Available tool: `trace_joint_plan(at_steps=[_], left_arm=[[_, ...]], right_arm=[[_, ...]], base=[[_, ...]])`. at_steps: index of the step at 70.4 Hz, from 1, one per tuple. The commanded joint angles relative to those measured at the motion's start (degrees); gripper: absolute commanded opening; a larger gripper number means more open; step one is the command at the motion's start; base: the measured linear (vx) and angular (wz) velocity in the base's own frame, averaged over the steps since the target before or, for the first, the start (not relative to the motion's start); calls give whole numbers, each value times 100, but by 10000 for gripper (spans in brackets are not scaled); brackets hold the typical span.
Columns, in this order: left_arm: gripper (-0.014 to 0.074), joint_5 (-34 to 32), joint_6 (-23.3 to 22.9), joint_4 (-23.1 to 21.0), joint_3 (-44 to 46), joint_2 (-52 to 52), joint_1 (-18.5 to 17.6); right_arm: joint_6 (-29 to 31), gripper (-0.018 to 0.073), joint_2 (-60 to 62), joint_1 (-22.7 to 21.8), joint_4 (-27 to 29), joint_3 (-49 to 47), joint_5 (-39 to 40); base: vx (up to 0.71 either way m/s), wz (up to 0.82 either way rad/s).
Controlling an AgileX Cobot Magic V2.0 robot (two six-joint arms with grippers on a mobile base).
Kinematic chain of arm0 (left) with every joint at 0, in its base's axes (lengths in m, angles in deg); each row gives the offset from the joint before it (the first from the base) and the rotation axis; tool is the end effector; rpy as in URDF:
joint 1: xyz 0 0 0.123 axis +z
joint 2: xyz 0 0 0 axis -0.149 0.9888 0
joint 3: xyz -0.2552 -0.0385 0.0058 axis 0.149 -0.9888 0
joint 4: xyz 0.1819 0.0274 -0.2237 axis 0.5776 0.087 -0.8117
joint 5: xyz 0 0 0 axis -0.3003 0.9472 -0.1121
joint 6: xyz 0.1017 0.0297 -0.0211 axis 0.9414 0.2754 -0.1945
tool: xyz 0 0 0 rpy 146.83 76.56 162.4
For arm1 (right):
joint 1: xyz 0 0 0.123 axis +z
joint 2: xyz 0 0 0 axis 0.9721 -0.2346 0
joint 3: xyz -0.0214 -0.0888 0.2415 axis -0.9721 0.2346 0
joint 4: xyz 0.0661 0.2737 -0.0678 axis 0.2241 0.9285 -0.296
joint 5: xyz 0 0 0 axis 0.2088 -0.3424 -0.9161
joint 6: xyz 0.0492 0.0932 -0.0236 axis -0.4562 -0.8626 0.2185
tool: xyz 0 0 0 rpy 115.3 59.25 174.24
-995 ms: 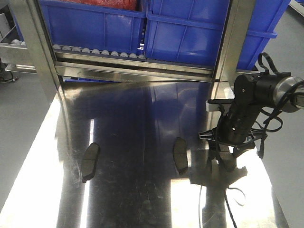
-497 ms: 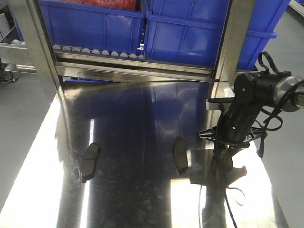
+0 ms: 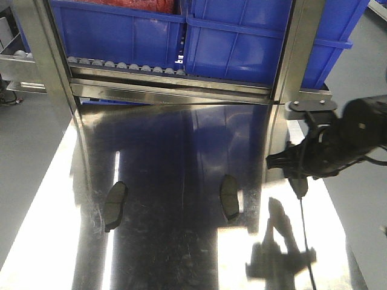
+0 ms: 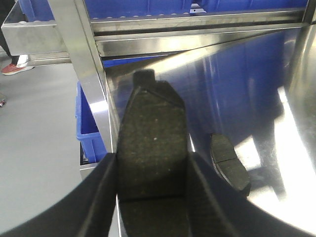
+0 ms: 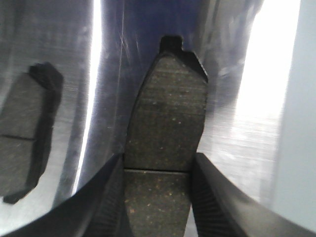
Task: Move and align brake pads A on conveyor
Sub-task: 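Close the right gripper on the brake pad and lift it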
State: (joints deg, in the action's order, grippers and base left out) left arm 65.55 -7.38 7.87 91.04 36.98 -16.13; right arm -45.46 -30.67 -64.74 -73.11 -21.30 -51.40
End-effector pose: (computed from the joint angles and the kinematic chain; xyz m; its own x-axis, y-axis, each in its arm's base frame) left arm 0.1844 -0.0269 0.2596 -0.3648 0.1130 -0.9242 0.1746 0.9833 0.0513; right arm 0.3521 0.0733 0.1680 -0.8886 -0.1084 -0.4458 -0.1393 0.9896 0.0371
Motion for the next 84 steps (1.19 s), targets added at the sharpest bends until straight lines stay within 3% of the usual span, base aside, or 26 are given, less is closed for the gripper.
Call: trace_joint_plan(at_steps=[1,27,54,84], left_arm=[[-6,-563,-13,-37,165,2,-11],[-6,-563,-13,-37,165,2,-11],[-6,-563,-13,-37,165,2,-11],[-6,-563,-13,-37,165,2,-11]], right_arm=[[38,-10,943,-6,-188,237,604],[625,-10,3396,-3,-94,1342,1032],[625,-5,5734,-3,-44,2579,1875],[625,-5,6581,-3,-3,3108,1988]], base=[[0,0],[0,0],[0,0],[0,0]])
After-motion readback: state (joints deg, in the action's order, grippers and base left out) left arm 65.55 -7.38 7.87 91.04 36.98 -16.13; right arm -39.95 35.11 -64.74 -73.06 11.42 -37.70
